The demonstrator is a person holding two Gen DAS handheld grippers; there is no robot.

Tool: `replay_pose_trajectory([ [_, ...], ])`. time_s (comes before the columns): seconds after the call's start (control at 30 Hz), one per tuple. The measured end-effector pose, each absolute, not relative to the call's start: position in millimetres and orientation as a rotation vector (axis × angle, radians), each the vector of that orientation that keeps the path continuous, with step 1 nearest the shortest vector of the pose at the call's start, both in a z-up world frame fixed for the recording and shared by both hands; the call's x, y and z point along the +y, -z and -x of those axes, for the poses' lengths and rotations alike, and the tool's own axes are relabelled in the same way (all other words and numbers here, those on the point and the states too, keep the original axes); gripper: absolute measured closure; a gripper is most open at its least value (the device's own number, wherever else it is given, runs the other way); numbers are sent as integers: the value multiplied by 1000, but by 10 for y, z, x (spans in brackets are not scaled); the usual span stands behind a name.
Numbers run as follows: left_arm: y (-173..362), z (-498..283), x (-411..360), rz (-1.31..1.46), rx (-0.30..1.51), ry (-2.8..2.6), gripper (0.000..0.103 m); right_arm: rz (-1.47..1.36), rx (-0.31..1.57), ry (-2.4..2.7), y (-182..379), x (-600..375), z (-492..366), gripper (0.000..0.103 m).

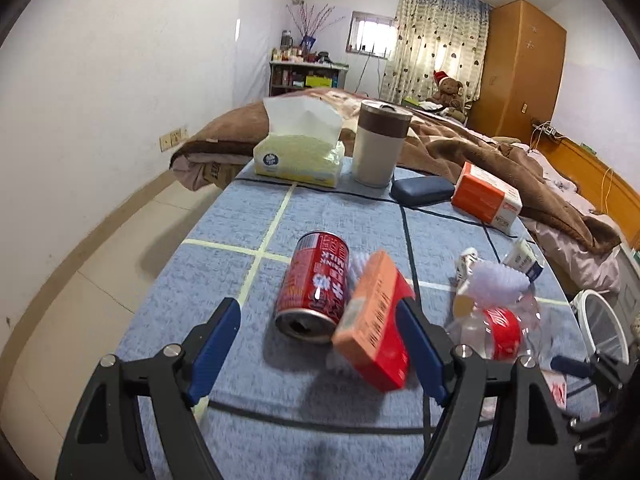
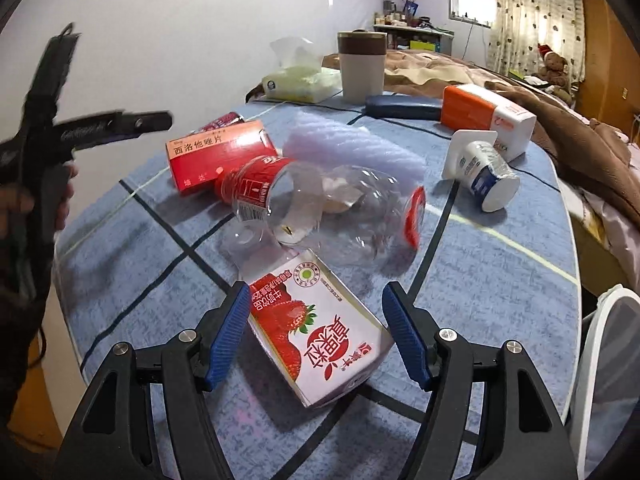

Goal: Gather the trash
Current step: 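Grasp the red drink can with the left gripper while the right gripper grasps the pink strawberry carton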

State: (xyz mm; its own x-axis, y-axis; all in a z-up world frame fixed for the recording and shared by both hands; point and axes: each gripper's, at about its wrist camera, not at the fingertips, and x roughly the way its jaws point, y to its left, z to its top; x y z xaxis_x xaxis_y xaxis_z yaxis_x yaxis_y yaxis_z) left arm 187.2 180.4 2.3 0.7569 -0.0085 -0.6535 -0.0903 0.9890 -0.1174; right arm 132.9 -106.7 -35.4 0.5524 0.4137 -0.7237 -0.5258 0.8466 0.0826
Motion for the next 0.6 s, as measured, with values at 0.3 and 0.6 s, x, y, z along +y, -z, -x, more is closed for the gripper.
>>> replay_pose_trajectory([
  [0.3, 184, -2311, 1934, 123, 799, -83, 22, 176, 828, -626, 333, -1018, -1223, 33],
  [0.6, 349, -2577, 1928, 111, 868, -56, 22, 74, 857, -643, 358, -1080, -1244, 33],
])
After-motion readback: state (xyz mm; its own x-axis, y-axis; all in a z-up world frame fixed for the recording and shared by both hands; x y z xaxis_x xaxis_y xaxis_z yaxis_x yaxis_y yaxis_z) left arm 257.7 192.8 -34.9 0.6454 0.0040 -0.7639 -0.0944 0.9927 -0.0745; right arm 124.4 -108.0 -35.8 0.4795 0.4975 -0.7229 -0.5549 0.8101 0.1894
